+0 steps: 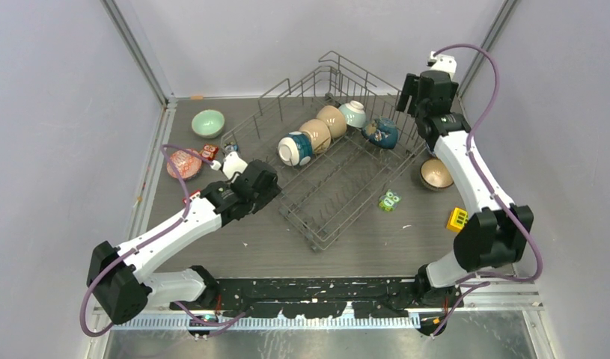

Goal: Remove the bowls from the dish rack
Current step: Adjust the dish rack at the center of the board.

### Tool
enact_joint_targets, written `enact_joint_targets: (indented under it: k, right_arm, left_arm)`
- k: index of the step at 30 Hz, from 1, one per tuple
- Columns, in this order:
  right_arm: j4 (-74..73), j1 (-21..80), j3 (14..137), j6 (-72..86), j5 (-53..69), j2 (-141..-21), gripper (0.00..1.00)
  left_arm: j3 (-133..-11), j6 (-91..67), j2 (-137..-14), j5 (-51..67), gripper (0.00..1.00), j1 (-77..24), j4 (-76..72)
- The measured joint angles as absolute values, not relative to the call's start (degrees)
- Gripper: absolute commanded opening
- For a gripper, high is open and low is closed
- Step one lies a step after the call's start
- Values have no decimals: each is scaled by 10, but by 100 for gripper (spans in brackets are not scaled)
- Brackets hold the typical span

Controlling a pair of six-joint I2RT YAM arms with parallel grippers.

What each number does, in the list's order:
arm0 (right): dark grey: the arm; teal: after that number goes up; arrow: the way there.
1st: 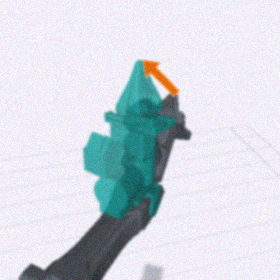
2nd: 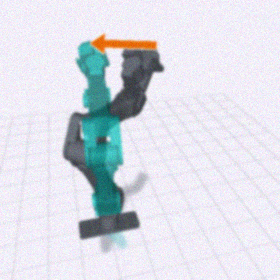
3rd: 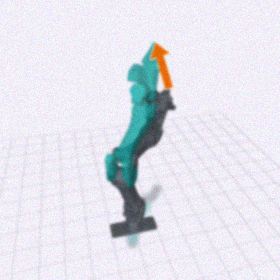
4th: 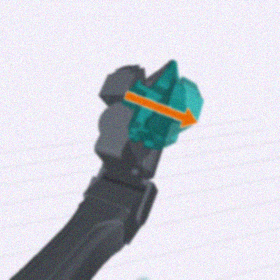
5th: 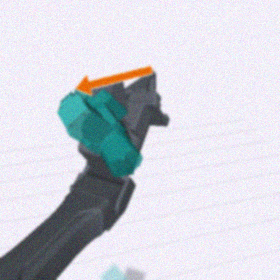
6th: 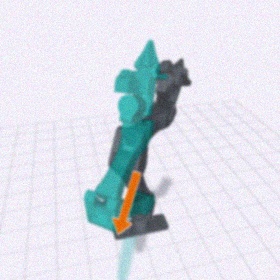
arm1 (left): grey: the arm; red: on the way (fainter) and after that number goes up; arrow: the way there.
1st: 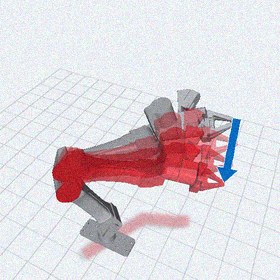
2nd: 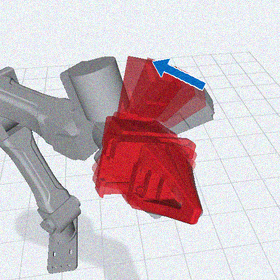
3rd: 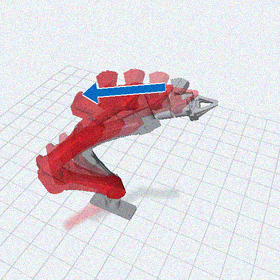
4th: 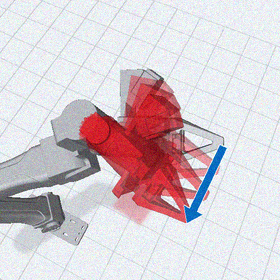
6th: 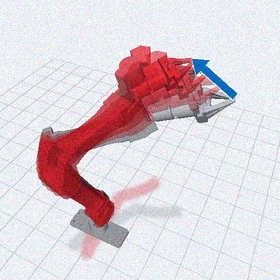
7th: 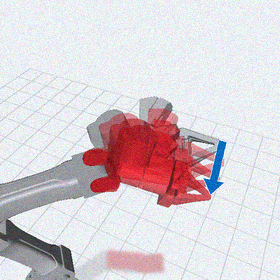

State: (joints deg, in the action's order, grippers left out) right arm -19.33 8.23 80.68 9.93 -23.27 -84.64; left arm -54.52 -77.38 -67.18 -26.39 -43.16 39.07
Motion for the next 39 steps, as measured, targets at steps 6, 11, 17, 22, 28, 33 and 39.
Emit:
enact_joint_targets:
  k: [6,11,17,22,28,33,39]
  right_arm:
    - [-157,80,881,58,-197,-938,79]
    - [-132,80,890,35,-185,-978,75]
    - [-110,70,890,19,-174,-999,53]
    - [-100,71,889,-11,-150,-998,34]
    - [-69,74,855,6,-137,-968,20]
    - [-86,68,818,23,-153,-922,33]
    - [-111,66,779,40,-162,-876,73]
  left_arm:
    - [-525,-757,-673,-258,43,-429,376]
    - [-515,-752,-673,-245,36,-423,352]
    - [-515,-737,-675,-223,31,-407,336]
    - [-515,-725,-680,-200,24,-384,328]
    - [-523,-694,-690,-173,17,-353,318]
    - [-530,-658,-693,-147,10,-339,320]
    - [-542,-608,-697,-132,0,-318,332]
